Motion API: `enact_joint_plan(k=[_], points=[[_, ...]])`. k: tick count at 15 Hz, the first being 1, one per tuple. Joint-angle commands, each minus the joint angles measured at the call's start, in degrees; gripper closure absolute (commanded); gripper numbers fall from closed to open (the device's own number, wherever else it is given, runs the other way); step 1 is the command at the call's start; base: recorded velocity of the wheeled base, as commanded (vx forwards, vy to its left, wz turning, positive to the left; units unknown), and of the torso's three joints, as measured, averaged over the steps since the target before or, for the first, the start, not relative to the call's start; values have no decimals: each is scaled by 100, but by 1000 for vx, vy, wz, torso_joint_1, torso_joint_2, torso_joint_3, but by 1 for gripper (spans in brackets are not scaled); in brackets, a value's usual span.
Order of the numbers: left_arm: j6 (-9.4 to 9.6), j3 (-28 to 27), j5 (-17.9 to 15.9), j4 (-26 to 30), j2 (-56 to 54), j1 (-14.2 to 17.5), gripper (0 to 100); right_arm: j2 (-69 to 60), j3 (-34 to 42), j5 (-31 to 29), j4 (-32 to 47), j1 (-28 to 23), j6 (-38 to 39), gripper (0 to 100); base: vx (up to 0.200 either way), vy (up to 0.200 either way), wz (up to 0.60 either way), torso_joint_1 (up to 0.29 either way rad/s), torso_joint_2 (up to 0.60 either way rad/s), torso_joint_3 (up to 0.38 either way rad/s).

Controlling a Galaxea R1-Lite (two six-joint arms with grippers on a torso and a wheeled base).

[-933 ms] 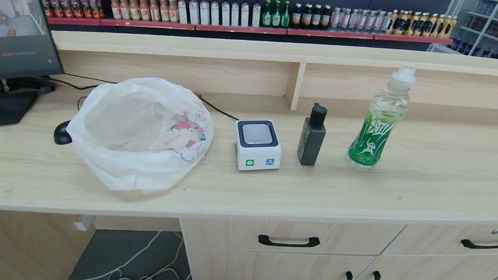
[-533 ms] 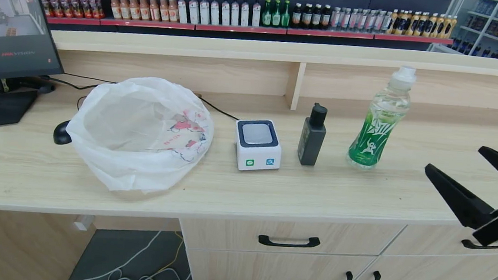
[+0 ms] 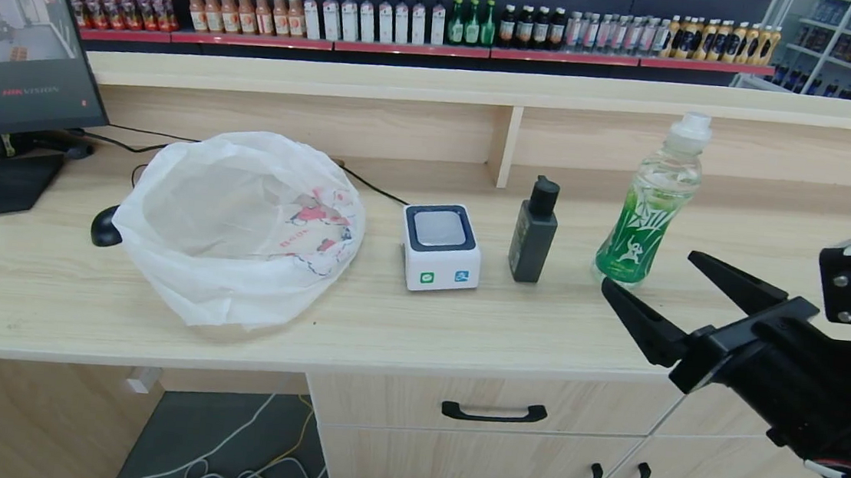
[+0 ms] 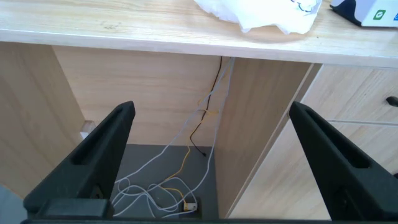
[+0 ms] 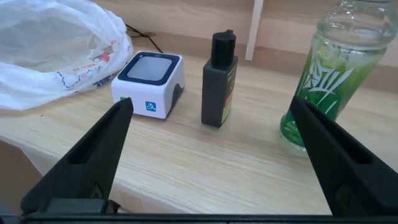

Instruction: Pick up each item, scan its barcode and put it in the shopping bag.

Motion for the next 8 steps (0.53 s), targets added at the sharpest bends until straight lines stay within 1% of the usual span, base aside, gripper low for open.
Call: enact_joint_plan(k=[1,3,4,6,8], points=[[-2,0,3,0,-2,1,0,398,-71,-28,-101,70,7,0,0,0,0,0,0,0],[-2,0,3,0,-2,1,0,802,-440,-37,-163,97,-2,0,0,0,0,0,0,0],[-2,0,3,0,-2,1,0,1004,-572,-160,-233,97,-2,0,0,0,0,0,0,0],[-2,0,3,0,-2,1,0,1338,-915,-784,-250,229,25,0,0,0,0,0,0,0],[-2,0,3,0,-2,1,0,1654,-977,-1004,-250,361,192,0,0,0,0,0,0,0]])
